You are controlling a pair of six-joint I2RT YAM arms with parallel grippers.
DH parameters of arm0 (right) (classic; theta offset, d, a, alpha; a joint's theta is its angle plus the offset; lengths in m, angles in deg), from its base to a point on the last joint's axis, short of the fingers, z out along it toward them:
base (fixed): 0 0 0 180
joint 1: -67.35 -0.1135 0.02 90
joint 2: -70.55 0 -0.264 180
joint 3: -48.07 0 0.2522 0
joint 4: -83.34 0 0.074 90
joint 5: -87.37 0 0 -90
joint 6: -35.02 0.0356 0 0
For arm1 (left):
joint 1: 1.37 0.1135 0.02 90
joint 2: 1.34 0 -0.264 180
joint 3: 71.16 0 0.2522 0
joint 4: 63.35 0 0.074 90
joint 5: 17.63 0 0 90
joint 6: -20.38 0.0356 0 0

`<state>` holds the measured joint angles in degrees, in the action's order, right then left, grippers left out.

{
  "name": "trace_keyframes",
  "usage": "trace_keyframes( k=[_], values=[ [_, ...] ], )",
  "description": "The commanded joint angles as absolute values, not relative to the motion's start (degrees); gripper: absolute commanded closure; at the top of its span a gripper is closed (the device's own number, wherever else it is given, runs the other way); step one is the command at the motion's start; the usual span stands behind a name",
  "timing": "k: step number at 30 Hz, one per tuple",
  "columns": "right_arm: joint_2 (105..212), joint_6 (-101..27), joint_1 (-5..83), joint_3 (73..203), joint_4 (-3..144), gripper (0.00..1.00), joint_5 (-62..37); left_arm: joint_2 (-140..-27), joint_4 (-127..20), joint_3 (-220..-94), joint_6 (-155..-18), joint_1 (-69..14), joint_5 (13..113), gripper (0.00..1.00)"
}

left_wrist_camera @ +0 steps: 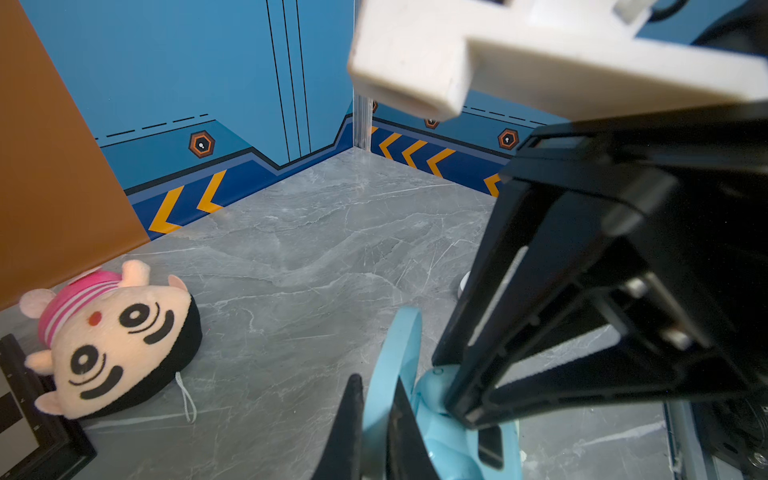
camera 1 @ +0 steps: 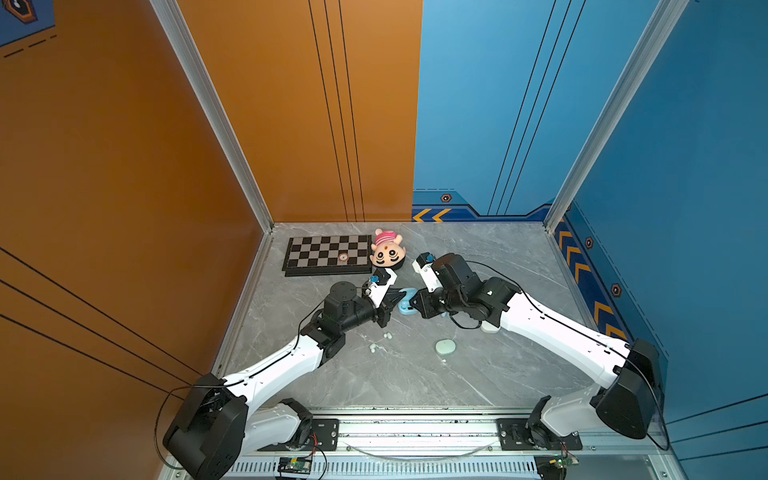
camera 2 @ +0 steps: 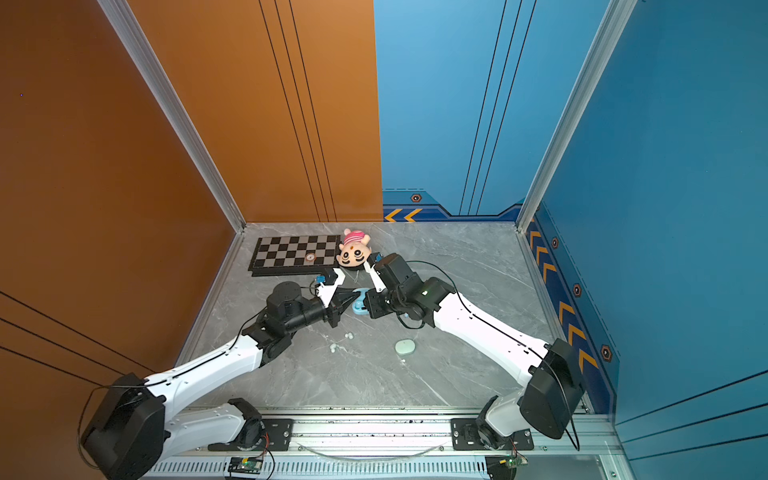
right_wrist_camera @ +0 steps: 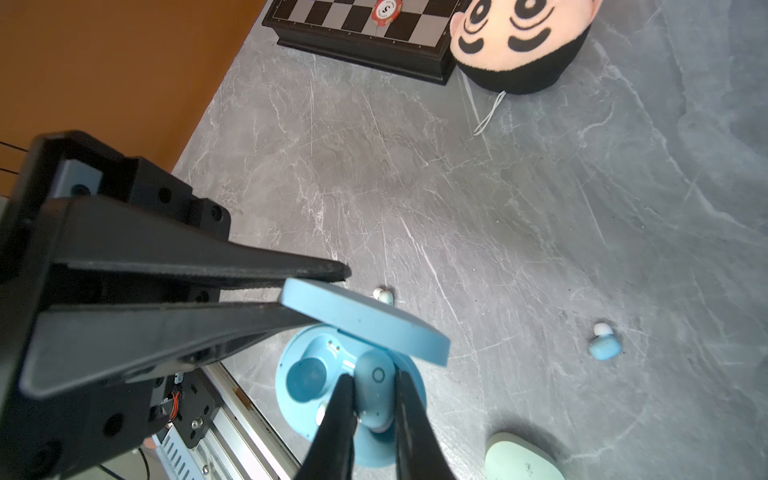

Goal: Insert the wireless bluetooth earbuds into the charging case
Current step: 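Open the right gripper to release the earbud and lift away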

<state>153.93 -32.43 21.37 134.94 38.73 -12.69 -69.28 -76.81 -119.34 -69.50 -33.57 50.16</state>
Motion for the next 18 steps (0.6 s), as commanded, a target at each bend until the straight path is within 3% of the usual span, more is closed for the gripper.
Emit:
trace_keyframes(
  k=[1, 9, 18],
  values=[
    [153.6, -35.0, 20.6, 135.5, 37.5, 0.81, -11.2, -68.2, -79.6, -121.2, -71.2, -32.8, 48.6, 1.0],
    [152.5, -35.5, 20.5, 135.5, 37.5, 0.73, -10.9, -68.3, -79.8, -121.3, -71.8, -32.1, 47.7, 1.0],
    [149.6, -30.3, 23.9, 137.2, 39.7, 0.55, -15.2, -68.8, -79.8, -121.6, -71.8, -32.0, 47.3, 1.0]
  ],
)
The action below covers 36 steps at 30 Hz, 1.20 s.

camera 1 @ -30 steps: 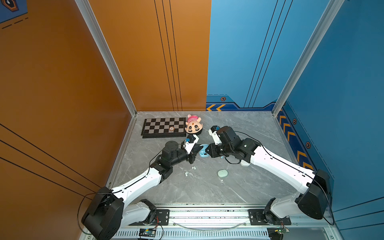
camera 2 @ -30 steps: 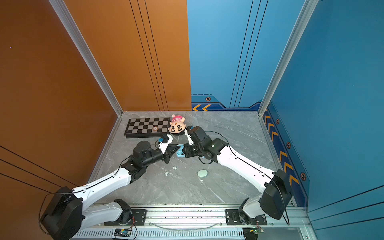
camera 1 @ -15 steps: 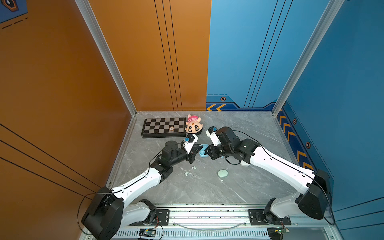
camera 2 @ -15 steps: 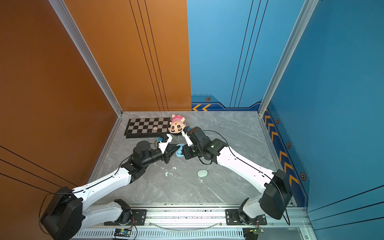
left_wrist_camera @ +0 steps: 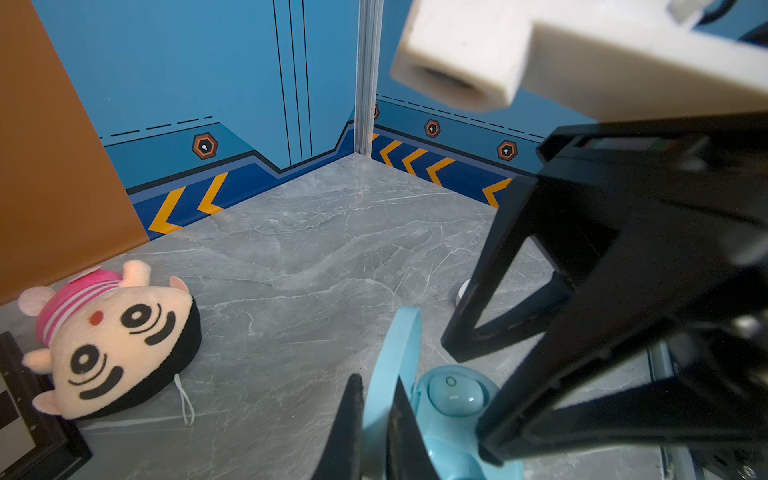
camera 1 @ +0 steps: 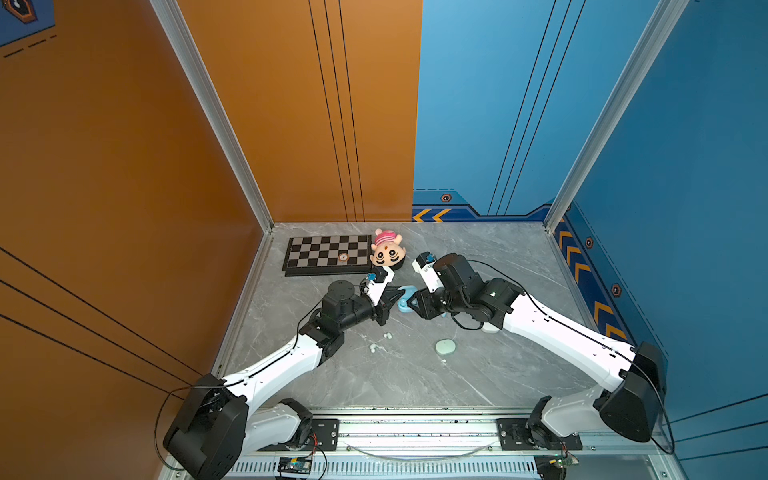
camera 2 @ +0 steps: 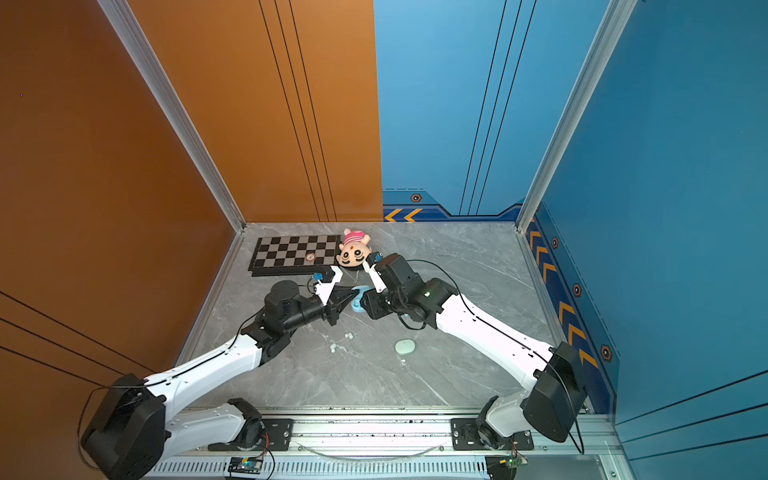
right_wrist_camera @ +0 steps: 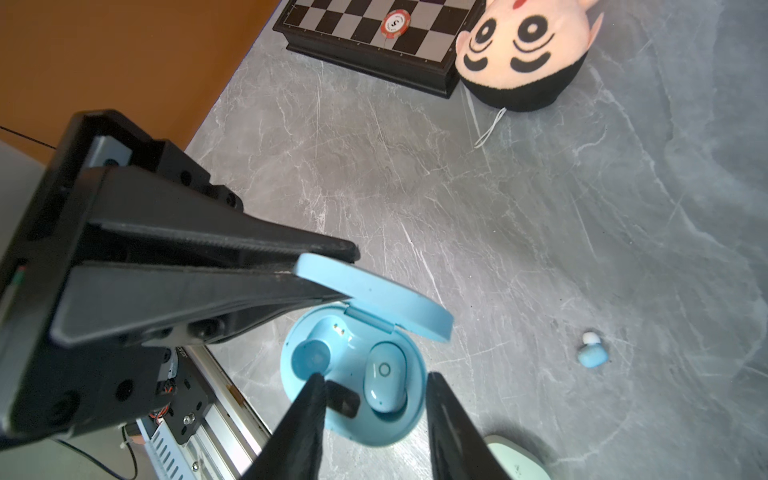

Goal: Insert the wireless bluetooth earbuds into the charging case
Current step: 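Open the right gripper to release the earbud and lift away, then move the right gripper over another light blue earbud on the table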

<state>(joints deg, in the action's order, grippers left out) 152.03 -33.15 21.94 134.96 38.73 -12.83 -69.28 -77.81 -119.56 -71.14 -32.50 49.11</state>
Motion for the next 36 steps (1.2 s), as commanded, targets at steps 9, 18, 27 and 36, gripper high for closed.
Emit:
trace_keyframes(
  k=[9, 18, 27, 36],
  values=[
    [146.3, -20.8, 29.0, 135.6, 41.7, 0.54, -16.3, -68.8, -80.9, -121.8, -71.3, -32.7, 47.5, 1.0],
    [146.9, -19.0, 29.5, 132.9, 41.6, 0.54, -15.4, -68.3, -81.1, -122.0, -71.8, -33.1, 49.4, 1.0],
    [153.7, -17.0, 38.0, 132.5, 24.1, 0.56, -10.1, -66.1, -81.1, -119.0, -74.8, -32.0, 52.4, 1.0],
    [167.9, -24.7, 37.8, 136.5, 21.6, 0.57, -10.5, -64.3, -81.1, -116.6, -75.0, -31.9, 52.8, 1.0]
  ],
)
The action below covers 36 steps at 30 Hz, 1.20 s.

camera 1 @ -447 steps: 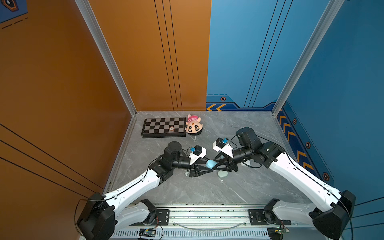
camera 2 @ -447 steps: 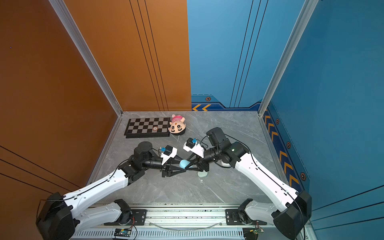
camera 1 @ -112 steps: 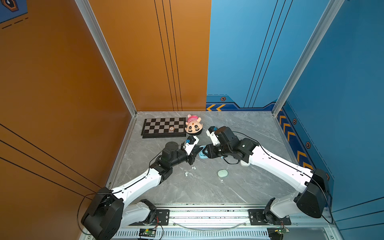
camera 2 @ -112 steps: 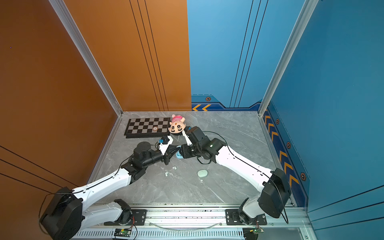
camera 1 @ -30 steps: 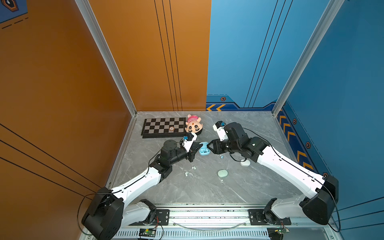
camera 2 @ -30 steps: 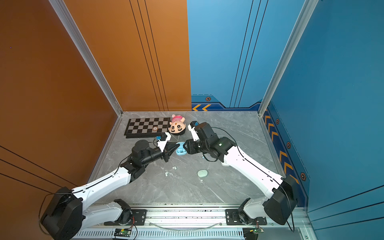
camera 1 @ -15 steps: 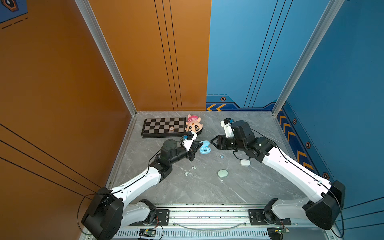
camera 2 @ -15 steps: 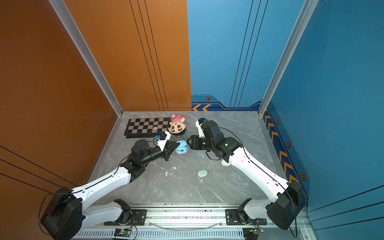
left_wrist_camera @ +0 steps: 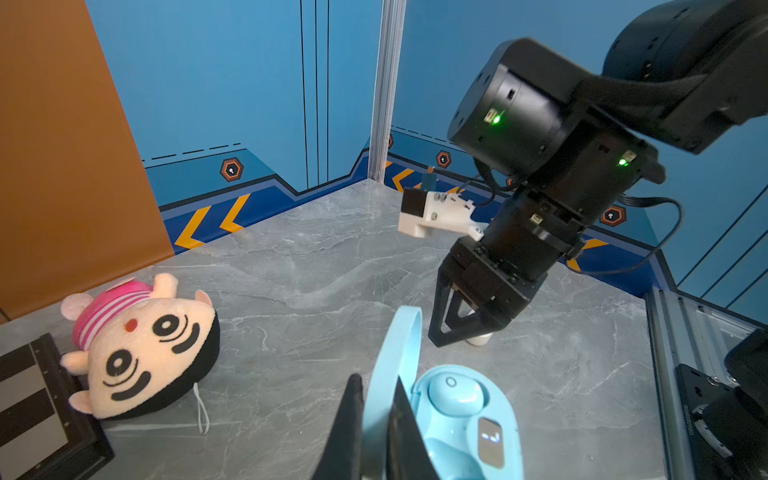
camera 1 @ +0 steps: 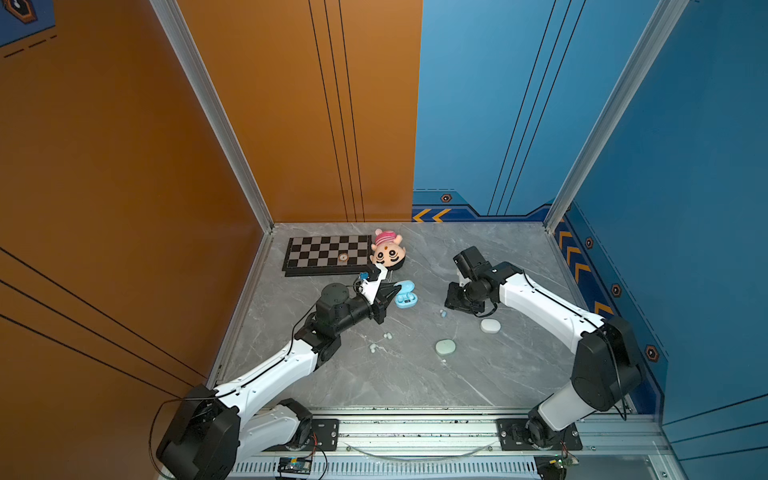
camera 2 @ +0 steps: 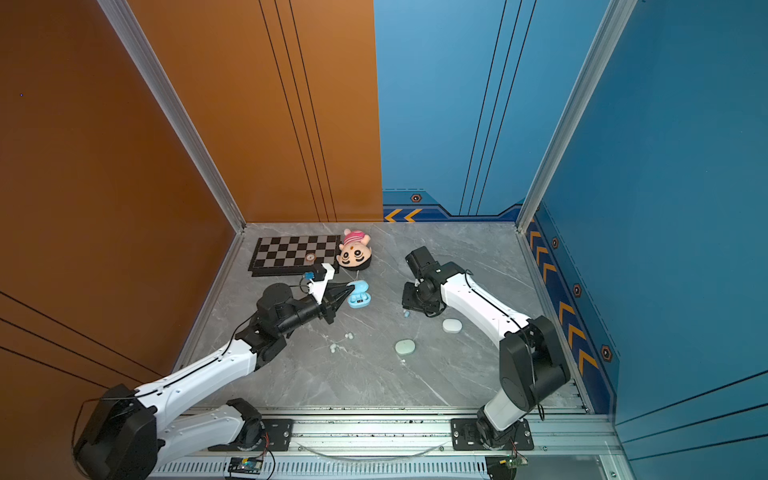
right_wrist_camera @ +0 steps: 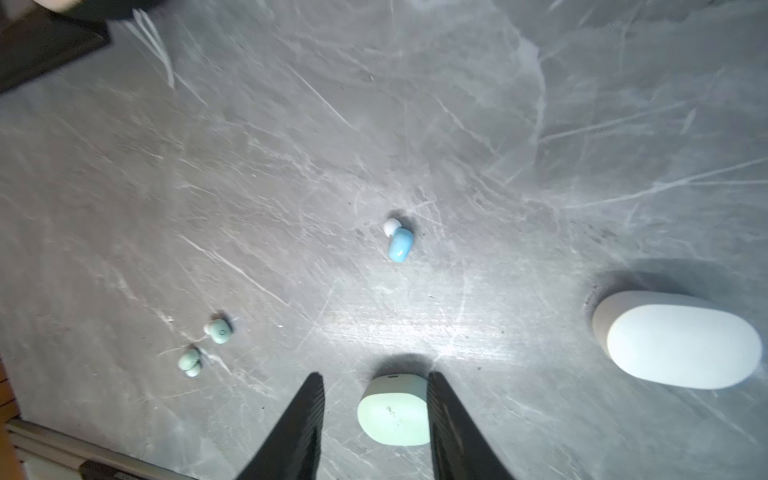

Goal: Insert the wireless bluetooth earbuds into the charging case
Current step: 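Move the right gripper over another light blue earbud on the table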

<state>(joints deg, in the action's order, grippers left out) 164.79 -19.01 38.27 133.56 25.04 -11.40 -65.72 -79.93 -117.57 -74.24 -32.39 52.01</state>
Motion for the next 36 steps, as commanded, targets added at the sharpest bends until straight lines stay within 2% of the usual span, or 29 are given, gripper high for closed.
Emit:
trace_keyframes(
  k=[1, 7, 11, 14, 23, 36],
  values=[
    [169.3, -28.8, 37.5, 137.9, 20.9, 0.57, -9.9, -64.1, -81.1, -116.3, -75.1, -31.9, 52.9, 1.0],
    [171.3, -64.6, 34.5, 140.4, 22.5, 0.53, -2.4, -62.3, -81.1, -114.5, -75.4, -31.9, 53.3, 1.0],
    [167.1, -90.6, 34.6, 133.6, 29.1, 0.49, -7.2, -61.3, -81.1, -113.4, -75.4, -31.9, 54.1, 1.0],
    [165.6, -104.2, 35.5, 129.6, 32.2, 0.49, -10.3, -60.7, -81.0, -112.9, -75.4, -31.7, 54.7, 1.0],
    [171.5, -113.5, 37.9, 129.7, 34.8, 0.49, -7.6, -58.9, -81.1, -111.7, -75.8, -30.0, 55.4, 1.0],
    [178.4, -111.5, 36.2, 132.7, 40.9, 0.55, -1.2, -58.8, -81.1, -111.4, -76.2, -27.8, 54.4, 1.0]
  ],
)
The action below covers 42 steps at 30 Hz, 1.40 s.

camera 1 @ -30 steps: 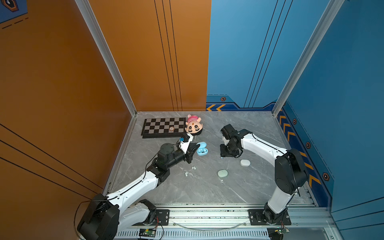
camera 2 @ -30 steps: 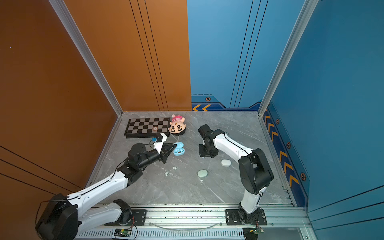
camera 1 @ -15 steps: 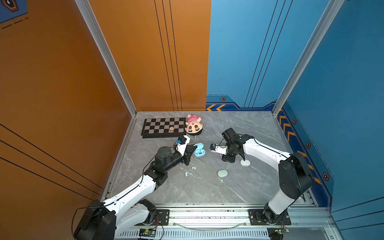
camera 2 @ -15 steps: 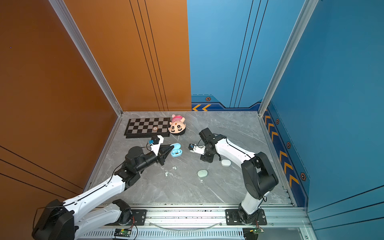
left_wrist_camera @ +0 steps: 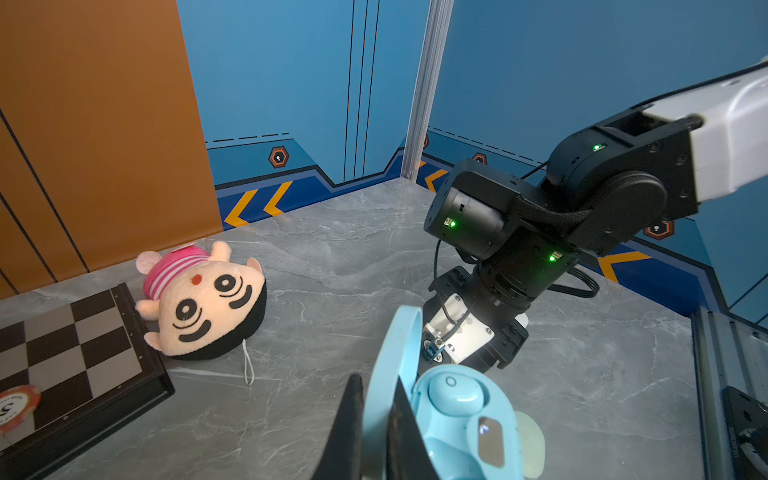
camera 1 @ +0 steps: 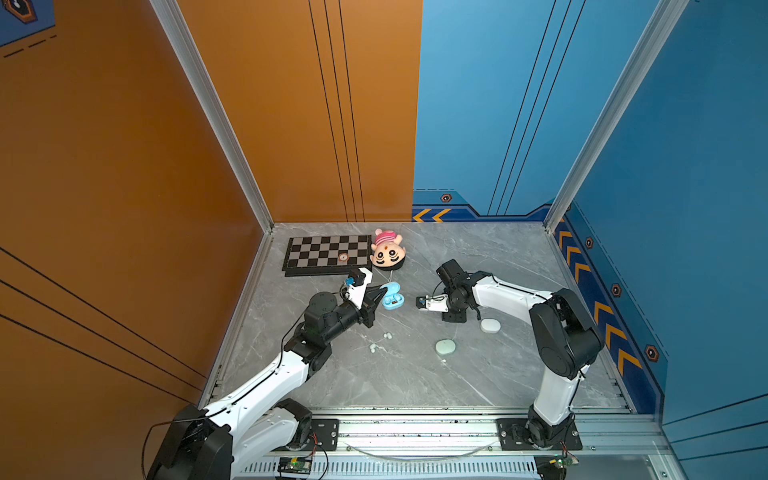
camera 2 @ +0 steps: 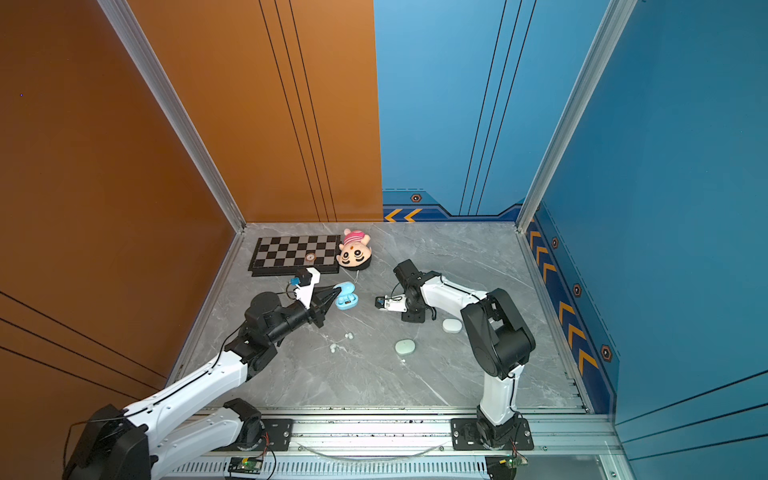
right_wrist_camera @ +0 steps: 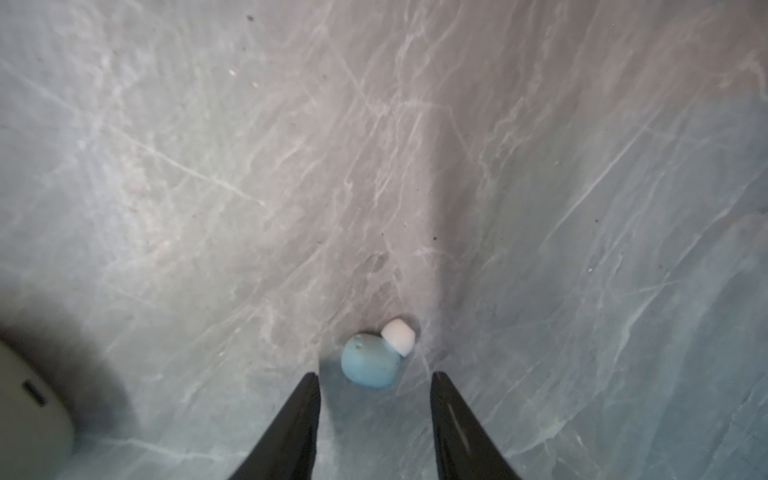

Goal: Insert the wireless bluetooth earbuds into the charging case
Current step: 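Move the right gripper over another light blue earbud on the table, then lower the right gripper and close it on the second earbud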

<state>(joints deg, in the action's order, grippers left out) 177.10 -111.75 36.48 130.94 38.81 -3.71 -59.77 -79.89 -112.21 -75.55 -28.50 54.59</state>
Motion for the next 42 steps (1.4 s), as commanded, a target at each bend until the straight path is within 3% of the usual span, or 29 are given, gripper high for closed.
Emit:
trace_keyframes(
  k=[1, 15, 28, 42],
  values=[
    [178.7, -111.1, 36.2, 132.8, 41.4, 0.56, -0.8, -58.7, -81.1, -111.4, -76.2, -27.7, 54.5, 1.0],
    [182.8, -94.3, 37.5, 140.4, 45.6, 0.55, -0.9, -57.6, -81.1, -111.0, -76.6, -27.1, 54.5, 1.0],
    [180.6, -58.5, 40.5, 146.0, 32.0, 0.58, -4.7, -56.9, -81.0, -110.8, -76.4, -26.6, 54.2, 1.0],
    [186.9, -61.0, 35.9, 148.9, 27.8, 0.55, 1.3, -56.0, -81.0, -110.9, -77.0, -26.8, 54.4, 1.0]
  ],
)
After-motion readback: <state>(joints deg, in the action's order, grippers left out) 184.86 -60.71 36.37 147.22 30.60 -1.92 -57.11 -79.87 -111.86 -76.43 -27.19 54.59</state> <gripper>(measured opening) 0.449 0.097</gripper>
